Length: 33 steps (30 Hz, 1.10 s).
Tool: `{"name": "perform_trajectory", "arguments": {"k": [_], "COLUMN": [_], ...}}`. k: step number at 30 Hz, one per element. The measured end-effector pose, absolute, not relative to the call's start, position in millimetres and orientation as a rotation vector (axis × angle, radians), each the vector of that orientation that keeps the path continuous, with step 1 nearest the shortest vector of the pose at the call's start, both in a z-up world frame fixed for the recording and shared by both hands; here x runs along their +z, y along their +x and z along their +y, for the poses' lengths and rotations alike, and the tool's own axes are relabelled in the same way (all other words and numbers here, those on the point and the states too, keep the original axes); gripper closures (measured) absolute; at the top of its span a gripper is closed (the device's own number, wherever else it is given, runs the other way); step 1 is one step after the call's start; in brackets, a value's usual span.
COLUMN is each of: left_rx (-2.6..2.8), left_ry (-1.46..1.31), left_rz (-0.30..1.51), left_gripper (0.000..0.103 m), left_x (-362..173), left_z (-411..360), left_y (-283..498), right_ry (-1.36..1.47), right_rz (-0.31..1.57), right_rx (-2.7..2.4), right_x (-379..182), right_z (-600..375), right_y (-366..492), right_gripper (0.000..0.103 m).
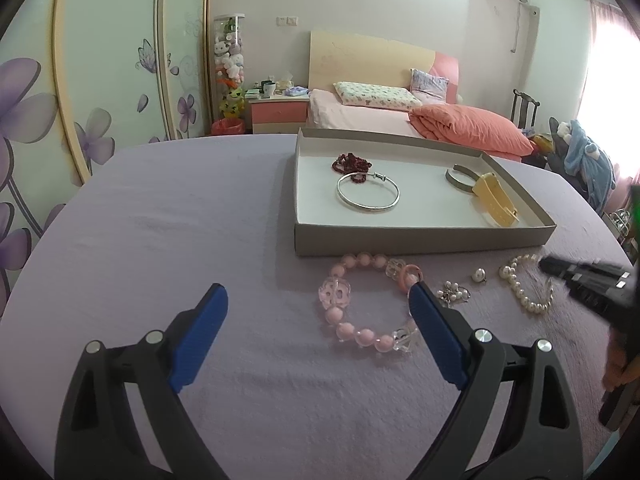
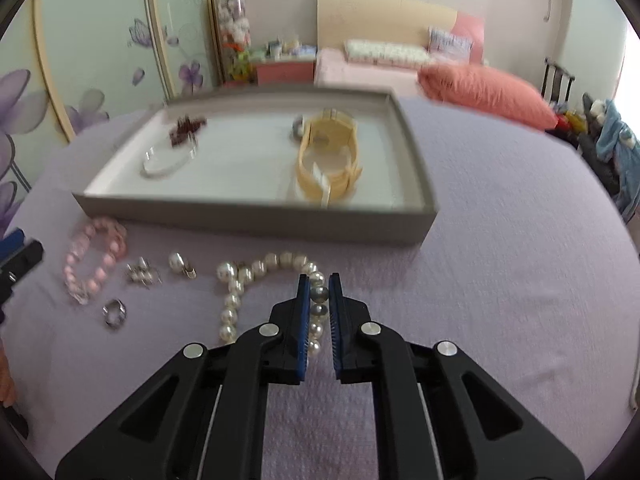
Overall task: Organize jewelry
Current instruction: 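Lift pearl bracelet with right tool while left tool grasps pink bead bracelet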
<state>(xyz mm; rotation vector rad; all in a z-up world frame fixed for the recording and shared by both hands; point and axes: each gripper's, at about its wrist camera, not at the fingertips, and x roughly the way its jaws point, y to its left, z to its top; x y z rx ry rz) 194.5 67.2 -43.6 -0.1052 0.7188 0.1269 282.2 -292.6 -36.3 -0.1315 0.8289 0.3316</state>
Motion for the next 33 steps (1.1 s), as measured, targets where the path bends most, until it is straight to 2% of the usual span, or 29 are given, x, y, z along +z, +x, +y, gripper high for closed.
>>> {"name": "perform_trajectory", "arguments": {"k": [10,12,15,20,27,31,32,33], "left_rx": [0.143,0.144,0.144,0.129,0.1,0.102,0.095,0.09], "left_ry": [-0.097,-0.082,-0.052,-0.013,-0.041,-0.033,-0.029,-0.024], "left_rz": [0.744,0.755,0.781,0.815,0.916,0.916,0.915,0.913], "left_gripper": [0.014,0.022,0.027,0.031,0.044,0.047,0.051,0.06], "left_x": [-48,-50,-55,-64,-78,-79,-78,-79], "left_z": [69,67,64,61,64,61,59,58], "left_y": [202,205,213,232,251,252,252,251], "right_ry": [-0.037,-0.025,-0.013,-0.009,0.002,0.009,0.011,0.011], "right_rz": [0.664,0.654,0.65,0.655,0.666,0.669,0.668,0.668], "right_rx": [0.401,0.402,0.406,0.415,0.414,0.417,0.418,0.418], "right_x": [33,37,40,39,37,35,36,36], "right_z": [-303,-306,-308,-308,-310,-309,-308,-308], "right_y": [267,269,271,272,277,277,277,277], "right_gripper": [0.093,0.093,0.093,0.093,0.093,0.093,0.093,0.093]}}
